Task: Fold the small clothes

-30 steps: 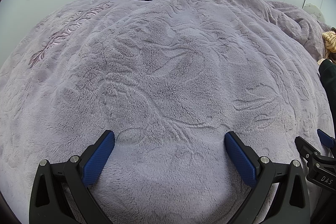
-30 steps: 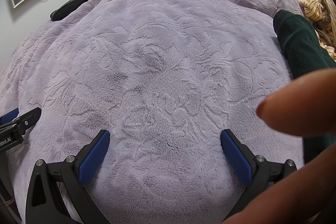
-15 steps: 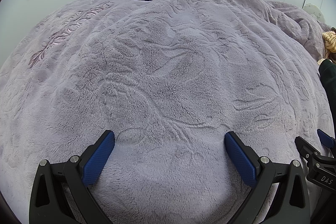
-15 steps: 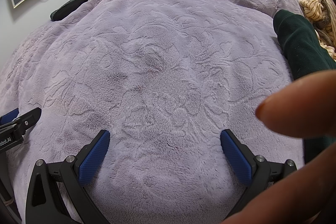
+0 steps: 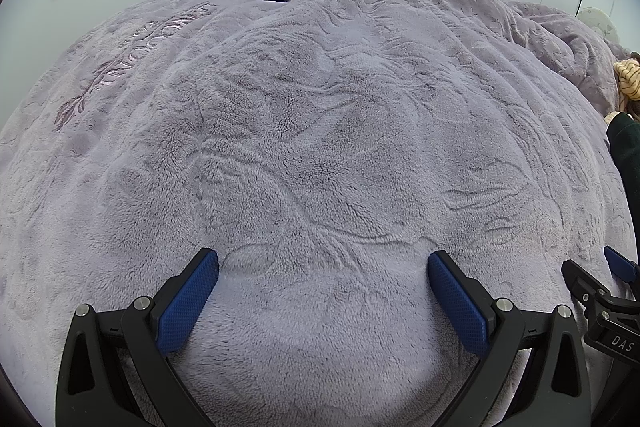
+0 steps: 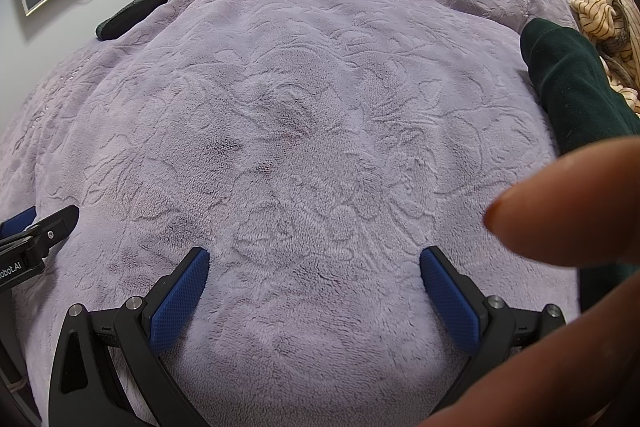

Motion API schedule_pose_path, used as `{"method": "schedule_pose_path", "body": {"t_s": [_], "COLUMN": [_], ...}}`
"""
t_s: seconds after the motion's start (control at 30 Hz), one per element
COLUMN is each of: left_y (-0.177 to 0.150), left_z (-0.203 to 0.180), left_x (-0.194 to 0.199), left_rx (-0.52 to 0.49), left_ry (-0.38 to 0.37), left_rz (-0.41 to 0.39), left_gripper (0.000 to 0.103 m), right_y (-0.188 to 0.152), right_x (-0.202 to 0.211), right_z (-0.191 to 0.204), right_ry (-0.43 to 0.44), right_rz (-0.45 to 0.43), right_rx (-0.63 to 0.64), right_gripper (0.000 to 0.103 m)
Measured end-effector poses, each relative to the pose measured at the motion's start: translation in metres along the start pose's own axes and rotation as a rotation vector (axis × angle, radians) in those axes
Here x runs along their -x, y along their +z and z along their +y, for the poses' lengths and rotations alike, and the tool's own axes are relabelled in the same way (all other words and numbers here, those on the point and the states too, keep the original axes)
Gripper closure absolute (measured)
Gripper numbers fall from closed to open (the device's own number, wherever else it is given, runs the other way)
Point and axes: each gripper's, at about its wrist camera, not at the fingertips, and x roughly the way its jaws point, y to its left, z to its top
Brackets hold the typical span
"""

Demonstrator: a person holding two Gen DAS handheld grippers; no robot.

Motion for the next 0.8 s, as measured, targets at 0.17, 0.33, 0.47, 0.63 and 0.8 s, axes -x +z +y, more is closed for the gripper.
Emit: {"method": "schedule_pose_path", "body": {"t_s": [0.17, 0.33, 0.47, 0.63, 0.8], "left_y": [0.0001, 0.0002, 0.0, 0.0001, 0.0], "left_z": [-0.0002, -0.0005, -0.0002, -0.0005, 0.0], "left_x": [-0.0001, -0.0002, 0.0, -0.0002, 0.0], "left_rx": [0.0, 0.0, 0.0, 0.0, 0.0], "left_ry": [0.0, 0.0, 0.0, 0.0, 0.0], "left_rz": [0.0, 0.0, 0.0, 0.0, 0.0], "left_gripper": [0.0, 0.0, 0.0, 0.0, 0.0], "right_y": [-0.0001, -0.0001, 0.0006, 0.0005, 0.0001], "right_x": [-0.0001, -0.0005, -0.0004, -0.0003, 0.0], "right_z": [0.0, -0.0002, -0.0001, 0.0, -0.0003], "right_ry": [0.0, -0.001, -0.004, -0.004, -0.003], "right_rz": [0.001, 0.004, 0.006, 0.006, 0.002], "right_rx": [0.0, 0.001, 0.002, 0.001, 0.0], "right_gripper": [0.0, 0.0, 0.0, 0.0, 0.0]}}
